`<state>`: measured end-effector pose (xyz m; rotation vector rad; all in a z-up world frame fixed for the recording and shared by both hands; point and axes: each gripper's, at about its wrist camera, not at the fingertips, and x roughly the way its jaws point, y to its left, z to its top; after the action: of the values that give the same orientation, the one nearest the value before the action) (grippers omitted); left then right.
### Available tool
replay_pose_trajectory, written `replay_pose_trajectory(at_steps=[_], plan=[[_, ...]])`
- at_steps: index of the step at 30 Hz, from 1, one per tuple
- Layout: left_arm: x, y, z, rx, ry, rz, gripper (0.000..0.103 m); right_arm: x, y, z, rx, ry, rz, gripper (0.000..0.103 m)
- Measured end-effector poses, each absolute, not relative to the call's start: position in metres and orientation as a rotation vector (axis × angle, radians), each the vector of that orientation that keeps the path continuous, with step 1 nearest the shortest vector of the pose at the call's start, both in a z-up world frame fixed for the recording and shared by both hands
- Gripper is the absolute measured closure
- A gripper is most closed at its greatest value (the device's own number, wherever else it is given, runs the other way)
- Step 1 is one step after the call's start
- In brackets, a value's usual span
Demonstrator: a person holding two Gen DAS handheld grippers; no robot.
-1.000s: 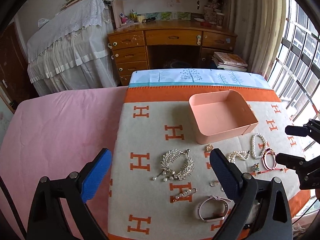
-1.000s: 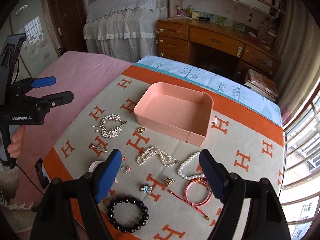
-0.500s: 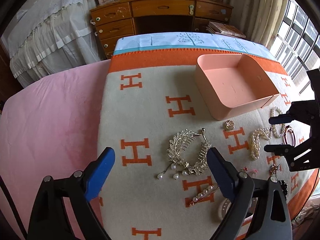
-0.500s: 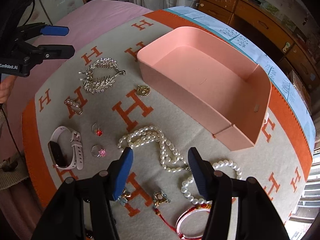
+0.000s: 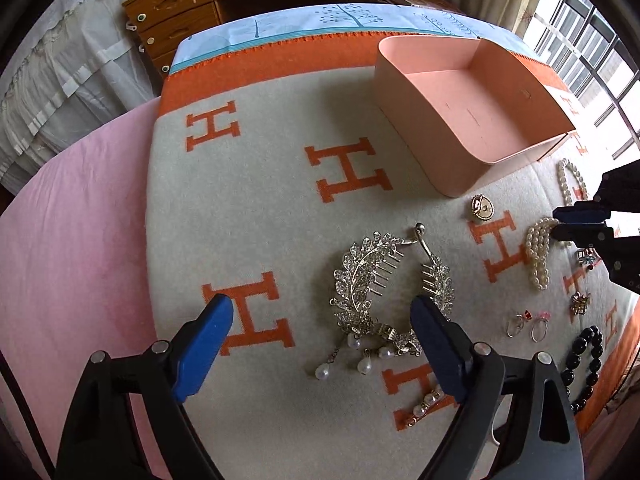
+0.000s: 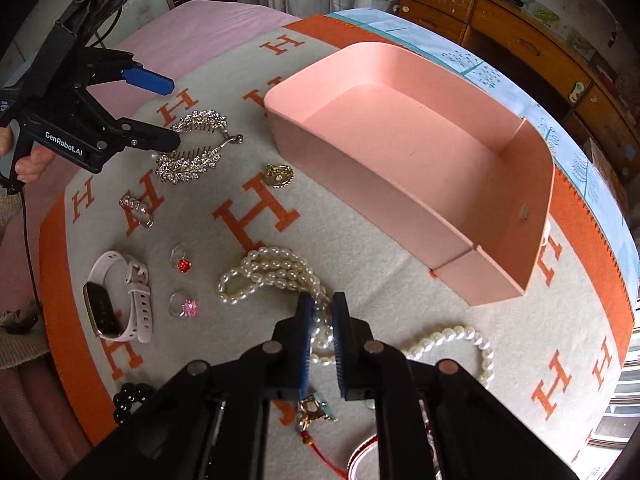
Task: Organize jewelry
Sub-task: 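Grasp the silver leaf hair comb with the left gripper while the right gripper grasps the pearl necklace, then carry the hair comb and pearl necklace into the pink box and release both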
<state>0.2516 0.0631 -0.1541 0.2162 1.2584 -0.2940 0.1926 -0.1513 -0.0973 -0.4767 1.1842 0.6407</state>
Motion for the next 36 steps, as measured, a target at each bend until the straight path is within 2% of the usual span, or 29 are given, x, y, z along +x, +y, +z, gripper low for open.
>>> replay_pose_trajectory(at_steps=[1,3,5,10,11,12,13,22,30,36], plan=[[0.252,0.061,-0.155,0.218,1.262,-0.296,0.019,0.190,-0.152,-0.097,-0.474,1.178,0.633,0.094],[0.257,0.060,-0.159,0.218,1.286,-0.296,0.035,0.186,-0.153,-0.094,-0.451,1.167,0.623,0.094],[0.260,0.060,-0.162,0.205,1.309,-0.301,0.041,0.184,-0.155,-0.088,-0.414,1.153,0.621,0.094],[0.263,0.054,-0.160,0.212,1.312,-0.313,0.049,0.179,-0.156,-0.067,-0.353,1.112,0.614,0.094],[0.263,0.052,-0.158,0.214,1.313,-0.319,0.056,0.179,-0.156,-0.064,-0.343,1.105,0.612,0.094],[0.263,0.050,-0.157,0.216,1.315,-0.325,0.067,0.178,-0.156,-0.061,-0.334,1.098,0.610,0.100],[0.263,0.048,-0.156,0.223,1.315,-0.323,0.076,0.178,-0.155,-0.058,-0.325,1.093,0.608,0.099],[0.246,0.042,-0.138,0.205,1.270,-0.229,0.078,0.170,-0.157,-0.027,-0.258,1.022,0.564,0.099],[0.229,0.052,-0.075,0.135,1.151,-0.182,0.078,0.181,-0.168,-0.011,-0.186,0.989,0.489,0.099],[0.235,0.034,-0.029,0.116,1.072,-0.178,0.078,0.177,-0.174,0.045,-0.129,0.843,0.458,0.099]])
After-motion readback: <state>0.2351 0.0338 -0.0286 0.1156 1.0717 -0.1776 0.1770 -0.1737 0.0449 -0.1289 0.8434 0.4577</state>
